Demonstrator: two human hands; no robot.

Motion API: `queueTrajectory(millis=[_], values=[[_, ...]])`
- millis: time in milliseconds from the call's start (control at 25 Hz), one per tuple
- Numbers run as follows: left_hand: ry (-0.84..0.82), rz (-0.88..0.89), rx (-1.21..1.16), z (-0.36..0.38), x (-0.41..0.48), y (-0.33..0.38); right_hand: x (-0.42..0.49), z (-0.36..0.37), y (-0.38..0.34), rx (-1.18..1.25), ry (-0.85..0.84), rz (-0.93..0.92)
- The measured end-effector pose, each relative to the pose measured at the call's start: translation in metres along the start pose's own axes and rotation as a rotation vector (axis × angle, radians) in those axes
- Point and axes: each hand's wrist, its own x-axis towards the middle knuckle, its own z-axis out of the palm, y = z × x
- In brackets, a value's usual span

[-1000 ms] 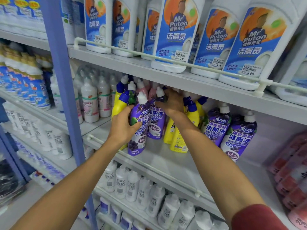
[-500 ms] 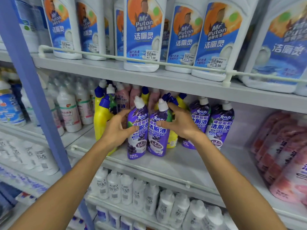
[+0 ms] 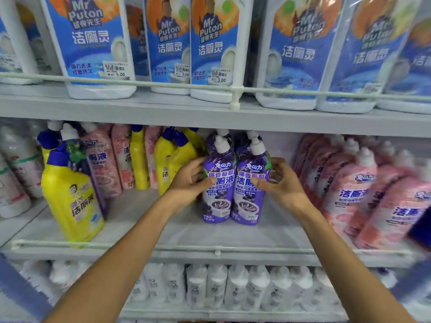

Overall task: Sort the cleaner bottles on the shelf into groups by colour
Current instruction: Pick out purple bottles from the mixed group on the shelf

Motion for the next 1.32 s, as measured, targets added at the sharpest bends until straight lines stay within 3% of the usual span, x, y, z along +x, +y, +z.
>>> queueTrajectory(millis=[200,600,1320], values=[[0.111,-0.024,0.147,0.04,0.006,-0.02,-0.005,-0.015,0.036,0.015,0.054,0.008],[0.144,0.011,0.369,0.017,0.029,-0.024,0.027,-0.006,0.043,-0.128,0.001,-0.12],[0.109,0.078,0.252,0.008,0.033,-0.035,0.034,0.011,0.058,-0.102,0.045,-0.089]])
